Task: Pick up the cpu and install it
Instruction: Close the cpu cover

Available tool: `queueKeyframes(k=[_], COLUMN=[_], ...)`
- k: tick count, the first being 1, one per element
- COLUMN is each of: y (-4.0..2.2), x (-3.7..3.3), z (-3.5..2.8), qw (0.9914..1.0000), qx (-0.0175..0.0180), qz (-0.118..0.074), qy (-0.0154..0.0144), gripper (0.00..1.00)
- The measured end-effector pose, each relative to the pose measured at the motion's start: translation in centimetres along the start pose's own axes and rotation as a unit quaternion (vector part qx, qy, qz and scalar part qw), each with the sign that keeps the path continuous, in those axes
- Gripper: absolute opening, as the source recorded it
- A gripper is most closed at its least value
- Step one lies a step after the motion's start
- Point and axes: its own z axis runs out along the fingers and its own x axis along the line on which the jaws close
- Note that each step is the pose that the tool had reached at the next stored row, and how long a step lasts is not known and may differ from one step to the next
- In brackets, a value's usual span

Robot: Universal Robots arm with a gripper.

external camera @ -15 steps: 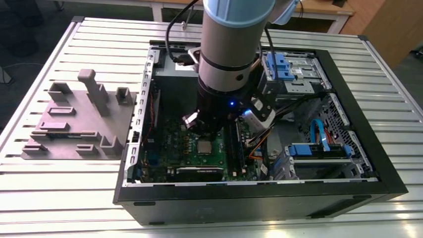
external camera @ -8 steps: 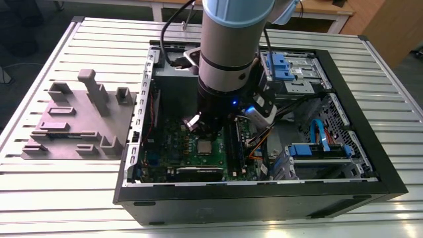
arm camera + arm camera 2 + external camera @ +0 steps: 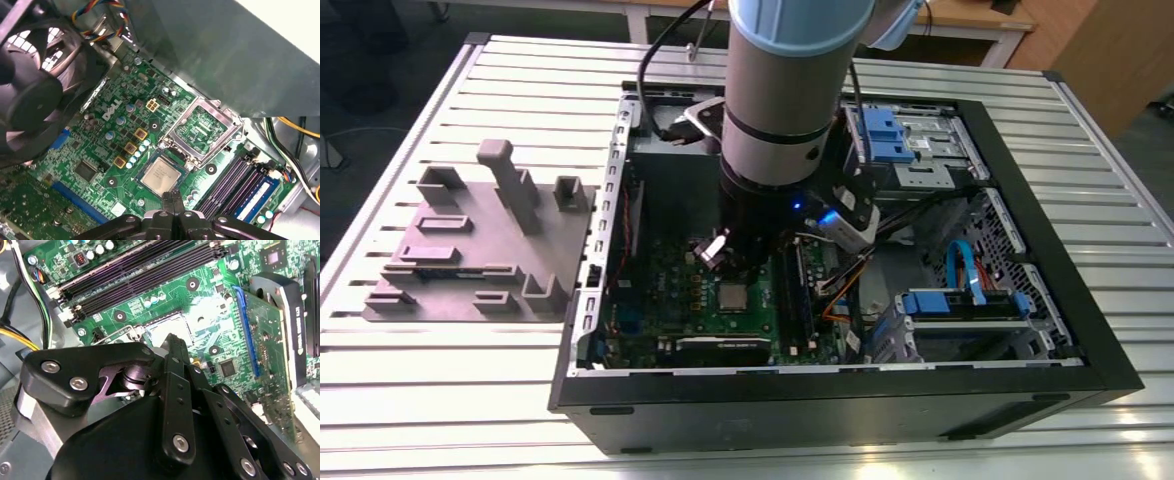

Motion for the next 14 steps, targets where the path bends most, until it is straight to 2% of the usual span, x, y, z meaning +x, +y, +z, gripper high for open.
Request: queueKeyframes(k=[7,14], y=[-0.07,-0.41], x=[-0.09,-1.06], z=[0.07,0.13], qw=[0.9994,0.99926], qx=[0.0006,0.0007], qz=[-0.035,-0.039], qy=[-0.0001,-0.0001], gripper=[0.1,0.1])
